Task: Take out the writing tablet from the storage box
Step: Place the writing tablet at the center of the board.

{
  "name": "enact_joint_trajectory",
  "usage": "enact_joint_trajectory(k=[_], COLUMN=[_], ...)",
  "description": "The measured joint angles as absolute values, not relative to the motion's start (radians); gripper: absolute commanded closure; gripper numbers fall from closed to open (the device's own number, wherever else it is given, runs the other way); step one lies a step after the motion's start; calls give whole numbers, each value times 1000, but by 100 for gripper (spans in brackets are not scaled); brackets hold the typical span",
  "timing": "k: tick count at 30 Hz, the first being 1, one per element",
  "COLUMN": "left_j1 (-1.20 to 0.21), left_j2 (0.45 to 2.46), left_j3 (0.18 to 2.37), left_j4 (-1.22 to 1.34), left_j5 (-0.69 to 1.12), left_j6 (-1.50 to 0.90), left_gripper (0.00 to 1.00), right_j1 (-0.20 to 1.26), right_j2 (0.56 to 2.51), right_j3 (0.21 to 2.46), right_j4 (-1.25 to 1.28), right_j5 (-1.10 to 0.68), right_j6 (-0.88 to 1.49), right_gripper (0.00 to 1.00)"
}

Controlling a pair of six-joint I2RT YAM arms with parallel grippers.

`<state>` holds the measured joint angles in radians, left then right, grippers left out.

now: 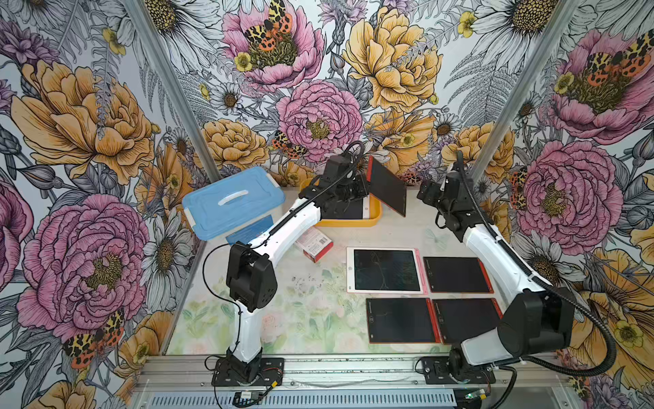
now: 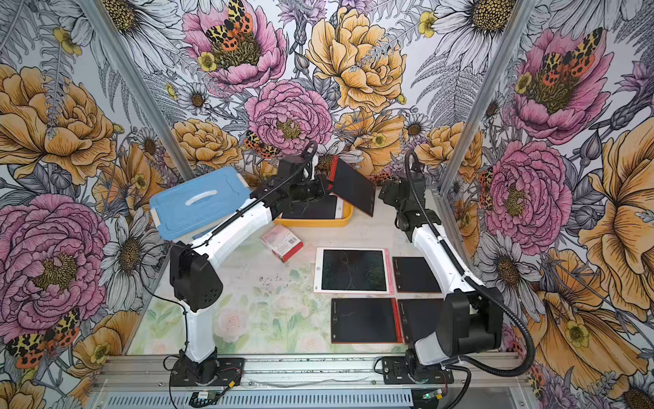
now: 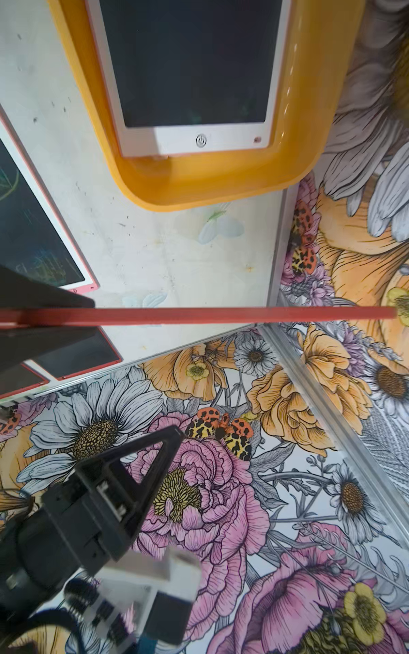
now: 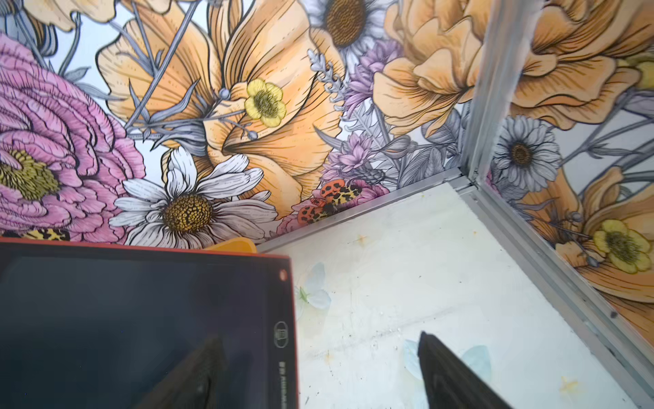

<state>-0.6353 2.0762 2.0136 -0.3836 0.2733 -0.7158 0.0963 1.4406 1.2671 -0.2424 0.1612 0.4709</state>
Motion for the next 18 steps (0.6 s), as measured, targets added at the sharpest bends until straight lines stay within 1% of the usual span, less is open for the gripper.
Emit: enact_joint_trajectory(k=[5, 11, 18], left_j1=[-704, -763, -803], left_j2=[2287, 2501, 2614], left_j3=[2190, 2391, 2418], left_j4=[-360, -345, -216], left_j5=[273, 274, 268], left_j6=[-780, -895, -1060], left_gripper=[100, 100, 100], right_j1=[80, 56, 16], right_j2=[1407, 1399, 1394], right_j3=[1232, 1206, 1177], right_j4=[-239, -233, -219], right_j5=[155, 133, 96], right_j6=[473, 470, 477], right_gripper=[3, 3, 3])
